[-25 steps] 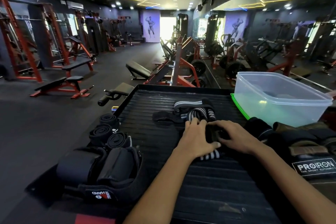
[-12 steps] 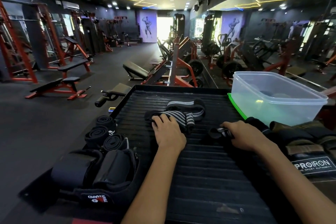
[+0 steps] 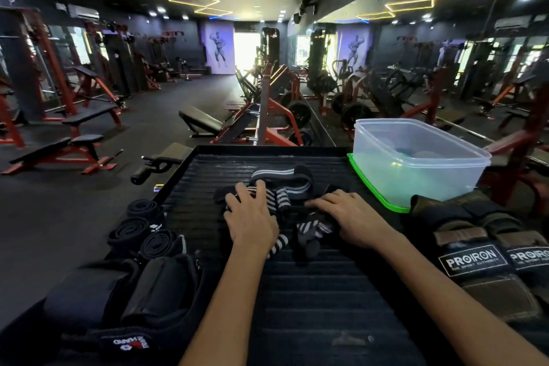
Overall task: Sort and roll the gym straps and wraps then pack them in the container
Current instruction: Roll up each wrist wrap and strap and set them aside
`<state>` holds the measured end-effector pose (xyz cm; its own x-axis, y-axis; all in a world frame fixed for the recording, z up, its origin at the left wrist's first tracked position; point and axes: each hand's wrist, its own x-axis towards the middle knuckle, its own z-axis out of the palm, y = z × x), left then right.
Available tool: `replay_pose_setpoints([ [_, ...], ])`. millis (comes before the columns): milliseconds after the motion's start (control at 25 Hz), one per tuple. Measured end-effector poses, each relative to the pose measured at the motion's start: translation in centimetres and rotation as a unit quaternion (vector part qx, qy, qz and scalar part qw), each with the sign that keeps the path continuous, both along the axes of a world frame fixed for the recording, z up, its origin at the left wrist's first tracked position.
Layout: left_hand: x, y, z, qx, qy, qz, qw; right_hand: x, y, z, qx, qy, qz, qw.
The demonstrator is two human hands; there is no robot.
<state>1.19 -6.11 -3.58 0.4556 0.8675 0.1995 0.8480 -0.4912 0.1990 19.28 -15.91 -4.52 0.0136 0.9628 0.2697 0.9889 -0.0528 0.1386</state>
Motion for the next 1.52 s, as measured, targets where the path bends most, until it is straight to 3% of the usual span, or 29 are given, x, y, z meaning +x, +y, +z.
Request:
replay_pose_setpoints([
  [120,-0.1,0.0,0.0,-0.017,0.025,0.016,0.999,1.7,-0.3,-0.3,-0.055,0.008,-0.064,0.996],
  [240,0.0,0.2,-0.4,-0.069,0.044,0.021,0.996,3.4,-0.8,-0.4,-0.044,0.067,-0.103,0.991],
  [520,0.0,0.2,-0.6,-0.059,0.015,0.014,0.998,2.7,-1.3,0.3,-0.009,0.097,-0.221,0.970],
  [680,0.1,-0.1,-0.4,-0.083,-0.024,-0.014,0.996,1.1,-1.4,1.4,0.130,0.150,-0.154,0.968],
  [760,0.4,-0.3,-0.3,-0.088,-0.041,-0.051,0.994,0.1,-1.3,1.2,0.047,0.190,-0.115,0.974],
  [880,1.1,-0.7,-0.7,-0.100,-0.073,-0.141,0.982,0.8,-0.7,1.0,-0.114,0.214,-0.134,0.961],
  [1040,2.2,-1.6,-1.6,-0.103,-0.051,-0.238,0.965,3.1,-0.6,-0.2,-0.034,0.060,-0.148,0.987],
  [1080,2.5,-1.8,-1.7,-0.102,-0.056,-0.253,0.961,3.2,-0.8,-0.4,0.010,0.075,-0.125,0.989],
  [1160,2.7,-2.1,-1.8,-0.115,-0.090,-0.277,0.950,2.4,-1.2,-0.3,0.069,0.215,-0.045,0.973],
  [1280,2.7,-2.0,-2.0,-0.157,-0.140,-0.304,0.929,-0.1,-1.2,0.7,0.024,0.404,0.049,0.913],
  [1400,2.7,-1.8,-1.8,-0.200,-0.224,-0.292,0.908,-0.9,-0.8,0.5,-0.020,0.418,0.068,0.906],
  [1520,2.8,-1.4,-0.9,-0.263,-0.348,-0.210,0.875,-0.9,-0.8,-0.3,-0.047,0.354,0.036,0.933],
])
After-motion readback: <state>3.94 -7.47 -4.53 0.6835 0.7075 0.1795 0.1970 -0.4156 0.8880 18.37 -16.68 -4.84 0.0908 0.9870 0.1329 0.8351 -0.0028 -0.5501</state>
